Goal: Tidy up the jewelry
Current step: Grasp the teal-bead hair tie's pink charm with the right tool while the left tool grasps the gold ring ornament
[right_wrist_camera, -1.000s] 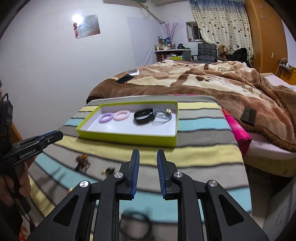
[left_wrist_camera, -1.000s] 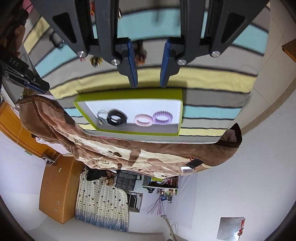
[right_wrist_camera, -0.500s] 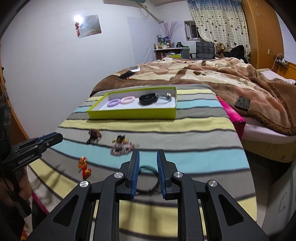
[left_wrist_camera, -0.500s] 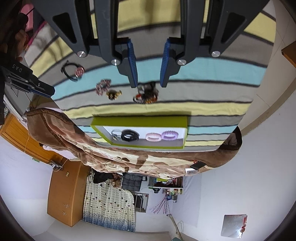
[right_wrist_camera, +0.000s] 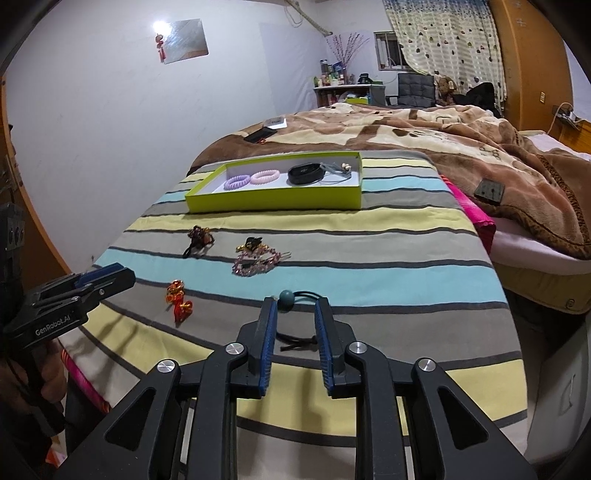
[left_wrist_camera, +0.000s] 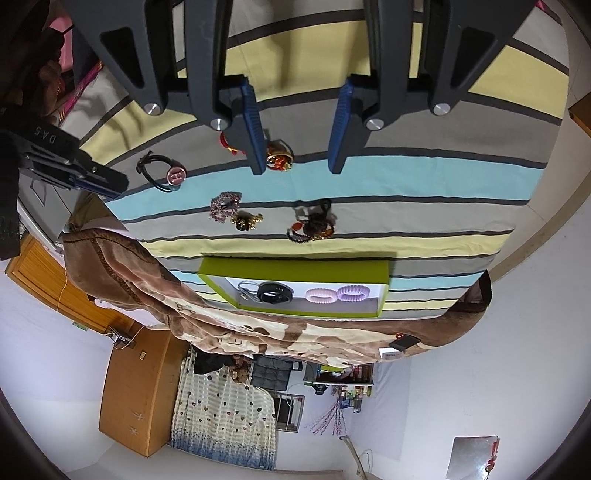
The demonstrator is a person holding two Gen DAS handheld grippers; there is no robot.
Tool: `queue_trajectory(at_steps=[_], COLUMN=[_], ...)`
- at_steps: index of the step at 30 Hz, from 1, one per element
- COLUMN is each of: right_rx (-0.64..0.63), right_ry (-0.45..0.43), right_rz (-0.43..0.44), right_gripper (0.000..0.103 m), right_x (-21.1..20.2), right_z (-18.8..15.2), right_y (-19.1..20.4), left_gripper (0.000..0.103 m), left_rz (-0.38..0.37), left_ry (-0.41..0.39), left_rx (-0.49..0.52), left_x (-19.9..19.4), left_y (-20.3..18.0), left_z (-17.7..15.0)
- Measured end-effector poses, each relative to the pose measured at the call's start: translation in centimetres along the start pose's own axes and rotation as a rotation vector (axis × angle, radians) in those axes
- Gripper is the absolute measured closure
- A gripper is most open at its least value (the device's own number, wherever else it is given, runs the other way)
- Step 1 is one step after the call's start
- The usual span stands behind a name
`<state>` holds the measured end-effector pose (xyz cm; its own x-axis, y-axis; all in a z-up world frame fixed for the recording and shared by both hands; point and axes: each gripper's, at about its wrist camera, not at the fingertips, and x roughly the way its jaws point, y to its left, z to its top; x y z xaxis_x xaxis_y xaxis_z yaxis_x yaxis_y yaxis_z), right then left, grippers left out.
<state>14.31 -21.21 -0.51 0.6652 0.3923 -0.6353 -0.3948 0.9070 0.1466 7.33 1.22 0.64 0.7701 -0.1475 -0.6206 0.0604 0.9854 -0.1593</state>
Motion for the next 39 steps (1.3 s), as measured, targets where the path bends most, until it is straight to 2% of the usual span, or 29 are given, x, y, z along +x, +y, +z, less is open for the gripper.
queue_trajectory(at_steps=[4, 12, 21, 31, 36, 39], right_rx=[-0.007, -0.014, 0.02, 0.009, 0.01, 0.016], right_ry=[0.008, 0.045, 0.111, 0.129, 0.126, 0.127], right_rz=[0.013, 0.038, 0.027, 0.0, -0.016, -0.014], right_gripper=[0.071, 0.071, 0.071, 0.071, 0.088, 0.089], right_x=[0.3, 2.1, 4.8, 5.5, 5.5, 5.4], right_z=[-0.1, -0.2, 0.0, 0.3, 0.2, 0.2], right_y=[0.4, 1.4, 1.6, 1.8, 1.6, 1.3], left_gripper=[0.063, 0.062, 0.062, 0.062, 0.062, 0.063], left_rz=[-0.014, -0.03, -0.038, 0.014, 0.028, 0.033], left_ry=[0.014, 0.057, 0.103, 0.143, 0.153, 0.153], left_rx=[-0.004, -0.031, -0.066, -0.053, -0.064, -0.056], left_x=[0.4, 1.8, 3.7, 5.1, 5.2, 5.2], left_y=[-0.1, 0.0, -0.2, -1.0, -0.8, -0.8], left_z=[-0.1, -0.4, -0.2, 0.1, 0.4, 0.4])
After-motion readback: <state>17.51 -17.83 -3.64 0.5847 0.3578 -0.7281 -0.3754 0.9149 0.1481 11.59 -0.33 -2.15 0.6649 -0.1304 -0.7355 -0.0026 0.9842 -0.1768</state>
